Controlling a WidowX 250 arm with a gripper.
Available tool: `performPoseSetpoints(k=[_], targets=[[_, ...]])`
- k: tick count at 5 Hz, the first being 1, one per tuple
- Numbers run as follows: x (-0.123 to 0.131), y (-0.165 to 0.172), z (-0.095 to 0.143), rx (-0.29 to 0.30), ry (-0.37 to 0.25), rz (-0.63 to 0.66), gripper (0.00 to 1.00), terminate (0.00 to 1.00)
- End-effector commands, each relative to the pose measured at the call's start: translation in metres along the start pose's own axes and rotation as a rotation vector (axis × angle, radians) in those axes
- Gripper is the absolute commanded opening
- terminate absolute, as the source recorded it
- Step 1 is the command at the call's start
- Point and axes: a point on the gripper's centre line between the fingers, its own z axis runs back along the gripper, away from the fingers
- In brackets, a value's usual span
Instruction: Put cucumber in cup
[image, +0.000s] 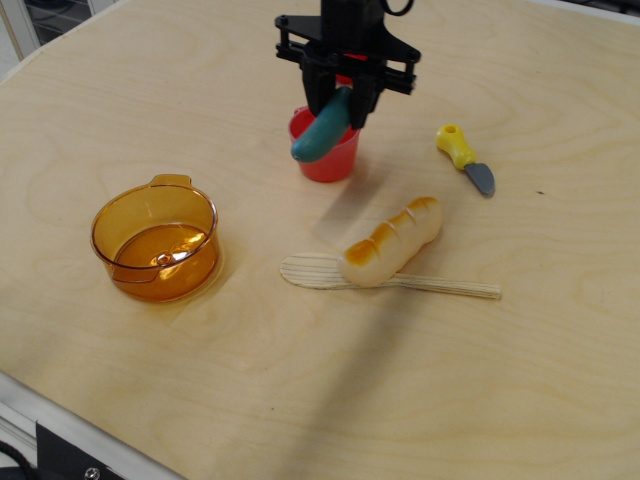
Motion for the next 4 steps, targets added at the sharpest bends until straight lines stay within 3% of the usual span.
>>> performPoseSetpoints(k=[1,3,4], targets=[[0.034,0.022,0.014,0.020,-0.148,0.026,0.00,0.00],[0.055,0.014,0.014,0.005,-0.215,0.032,0.00,0.00],[0.055,0.011,0.012,0.007,-0.215,0.044,0.00,0.00]])
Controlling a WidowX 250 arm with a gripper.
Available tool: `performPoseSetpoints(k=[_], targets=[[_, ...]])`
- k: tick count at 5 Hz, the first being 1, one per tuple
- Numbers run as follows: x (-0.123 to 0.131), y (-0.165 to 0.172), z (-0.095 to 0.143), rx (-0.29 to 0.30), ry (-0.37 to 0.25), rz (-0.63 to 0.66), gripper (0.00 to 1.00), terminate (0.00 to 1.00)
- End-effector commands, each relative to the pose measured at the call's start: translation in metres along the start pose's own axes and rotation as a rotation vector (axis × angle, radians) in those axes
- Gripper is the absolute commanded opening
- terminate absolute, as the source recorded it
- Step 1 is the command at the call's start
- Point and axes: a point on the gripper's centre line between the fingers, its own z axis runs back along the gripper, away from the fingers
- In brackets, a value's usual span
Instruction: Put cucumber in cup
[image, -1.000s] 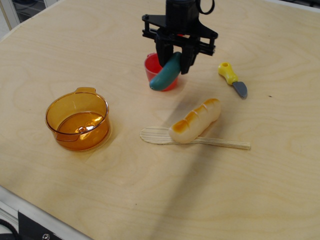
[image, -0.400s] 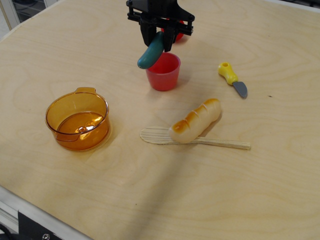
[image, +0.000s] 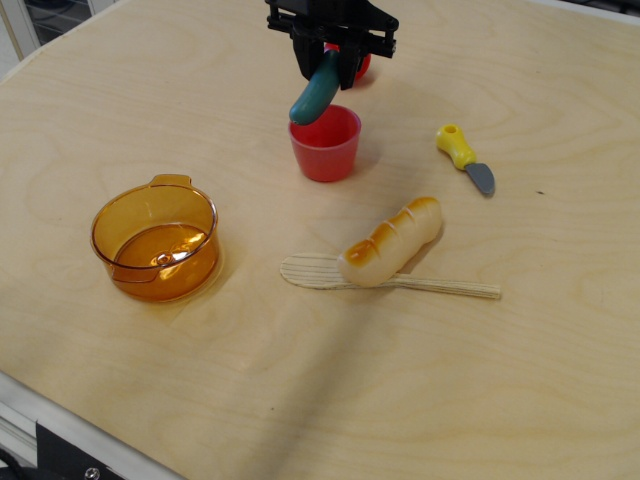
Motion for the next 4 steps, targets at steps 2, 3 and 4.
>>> performPoseSetpoints(k=[2,3,4], targets=[[-0.002,-0.008,0.031,-0.004,-0.058,0.018,1.00,0.00],[-0.008,-0.007,0.045,0.003,-0.056,0.028,1.00,0.00],[-0.016,-0.003,0.066,0.000,0.023,0.022,1.00,0.00]])
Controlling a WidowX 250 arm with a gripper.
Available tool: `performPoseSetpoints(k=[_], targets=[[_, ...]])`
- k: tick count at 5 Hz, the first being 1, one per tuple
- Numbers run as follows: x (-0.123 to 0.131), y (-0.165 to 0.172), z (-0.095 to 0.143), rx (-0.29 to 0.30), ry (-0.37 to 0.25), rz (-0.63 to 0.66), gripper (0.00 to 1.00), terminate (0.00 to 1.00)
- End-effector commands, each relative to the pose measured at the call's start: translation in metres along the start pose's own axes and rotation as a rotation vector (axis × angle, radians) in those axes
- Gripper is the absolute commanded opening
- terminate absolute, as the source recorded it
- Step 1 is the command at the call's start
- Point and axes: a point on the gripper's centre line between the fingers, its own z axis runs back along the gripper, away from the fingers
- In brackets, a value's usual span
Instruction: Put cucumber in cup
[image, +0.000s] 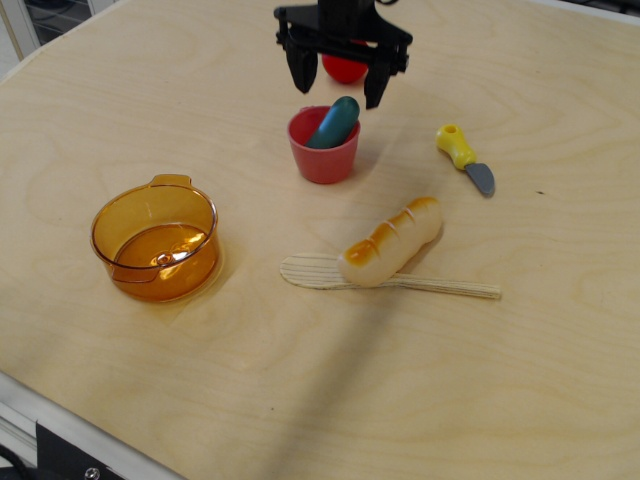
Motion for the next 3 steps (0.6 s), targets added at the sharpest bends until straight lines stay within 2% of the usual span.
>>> performPoseSetpoints(k=[1,2,3], targets=[[-0.0027,0.0056,0.0543,-0.006,-0.009,-0.005,1.00,0.00],[-0.0027,0.0056,0.0543,-0.006,-0.009,-0.005,1.00,0.00],[-0.0027,0.0056,0.0543,-0.006,-0.009,-0.005,1.00,1.00]])
